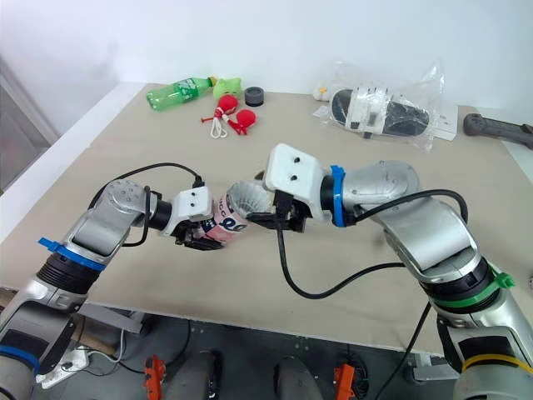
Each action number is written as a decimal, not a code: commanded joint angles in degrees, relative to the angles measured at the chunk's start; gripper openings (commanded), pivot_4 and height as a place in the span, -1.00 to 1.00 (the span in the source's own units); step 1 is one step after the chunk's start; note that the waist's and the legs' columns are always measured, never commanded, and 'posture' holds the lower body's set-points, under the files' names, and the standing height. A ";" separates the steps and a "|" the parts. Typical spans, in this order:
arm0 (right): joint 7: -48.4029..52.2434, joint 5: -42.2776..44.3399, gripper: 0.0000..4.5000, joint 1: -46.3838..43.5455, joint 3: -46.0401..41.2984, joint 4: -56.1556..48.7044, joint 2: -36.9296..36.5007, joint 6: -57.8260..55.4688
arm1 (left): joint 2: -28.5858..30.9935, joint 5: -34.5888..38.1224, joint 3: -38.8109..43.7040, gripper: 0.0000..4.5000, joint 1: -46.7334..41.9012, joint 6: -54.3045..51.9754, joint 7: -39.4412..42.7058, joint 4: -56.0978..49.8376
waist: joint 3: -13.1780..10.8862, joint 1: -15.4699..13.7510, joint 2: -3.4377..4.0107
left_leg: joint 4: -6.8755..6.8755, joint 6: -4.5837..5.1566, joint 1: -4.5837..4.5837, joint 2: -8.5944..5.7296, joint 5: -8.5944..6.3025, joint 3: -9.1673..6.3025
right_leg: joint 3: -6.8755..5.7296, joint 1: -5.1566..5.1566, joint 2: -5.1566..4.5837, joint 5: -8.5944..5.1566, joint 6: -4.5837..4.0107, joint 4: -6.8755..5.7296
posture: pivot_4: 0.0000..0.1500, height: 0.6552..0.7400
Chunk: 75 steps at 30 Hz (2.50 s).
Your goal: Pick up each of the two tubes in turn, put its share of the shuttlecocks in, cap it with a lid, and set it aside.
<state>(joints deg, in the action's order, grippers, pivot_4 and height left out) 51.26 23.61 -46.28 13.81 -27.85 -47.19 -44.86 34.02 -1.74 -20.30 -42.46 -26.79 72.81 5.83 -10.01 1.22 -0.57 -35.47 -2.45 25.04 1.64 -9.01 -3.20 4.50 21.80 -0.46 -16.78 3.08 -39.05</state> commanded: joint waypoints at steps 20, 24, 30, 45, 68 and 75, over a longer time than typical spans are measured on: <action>-34.17 -11.90 0.98 21.74 -19.56 14.25 16.04 -1.24 | -0.49 -0.20 -2.88 0.32 1.08 -1.22 0.70 1.96 | 0.21 0.22 -0.06 | 0.00 0.05 -0.06 -0.01 0.04 0.02 | 0.04 -0.06 0.05 0.03 0.02 -0.04 | 1.00 1.00; -37.90 -15.42 0.98 19.39 -18.95 23.86 19.05 2.89 | -0.46 -0.18 -2.88 0.32 1.09 -1.46 0.69 1.60 | 0.20 0.21 -0.05 | 0.01 0.05 -0.05 -0.03 0.04 0.03 | 0.04 -0.05 0.04 0.04 0.00 -0.04 | 1.00 1.00; -41.06 -17.50 0.98 13.73 -19.45 37.47 23.14 11.84 | -0.28 -0.13 -2.68 0.32 1.60 -1.85 0.40 1.06 | 0.20 0.31 -0.04 | 0.03 0.05 -0.06 -0.01 0.04 0.02 | 0.04 -0.05 0.06 0.04 -0.02 -0.04 | 1.00 1.00; -49.20 -19.83 0.81 6.18 -22.51 58.14 27.13 25.60 | 0.20 0.36 -2.23 0.32 2.97 -3.50 -0.56 -1.30 | 0.20 0.52 -0.04 | 0.05 0.06 -0.11 -0.03 0.05 0.05 | 0.08 -0.09 0.04 0.16 -0.17 -0.04 | 1.00 1.00; -6.39 -5.10 -0.98 9.98 -14.89 18.41 5.66 17.51 | 0.69 0.42 -2.37 0.32 3.18 -3.17 -0.52 -1.05 | 0.11 0.73 0.30 | 0.08 0.06 -0.10 -0.06 0.05 0.01 | 0.06 -0.09 0.03 -0.02 0.08 -0.04 | 1.00 1.00; 5.85 0.35 -0.98 6.67 -9.48 5.27 -4.67 8.07 | 0.08 0.35 -2.50 0.32 2.86 -2.93 -0.85 -0.43 | 0.10 0.77 0.24 | 0.08 0.07 -0.34 0.00 0.04 -0.01 | 0.00 -0.33 0.02 -0.07 -0.02 -0.02 | 1.00 1.00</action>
<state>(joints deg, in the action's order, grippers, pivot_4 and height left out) 55.93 24.16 -37.81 3.67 -20.19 -50.98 -36.20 34.69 -1.18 -19.86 -41.00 -29.14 71.26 4.16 -9.92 1.99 -0.33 -35.40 -2.38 24.69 1.65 -8.97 -3.20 4.50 21.47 -0.44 -16.85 3.05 -39.07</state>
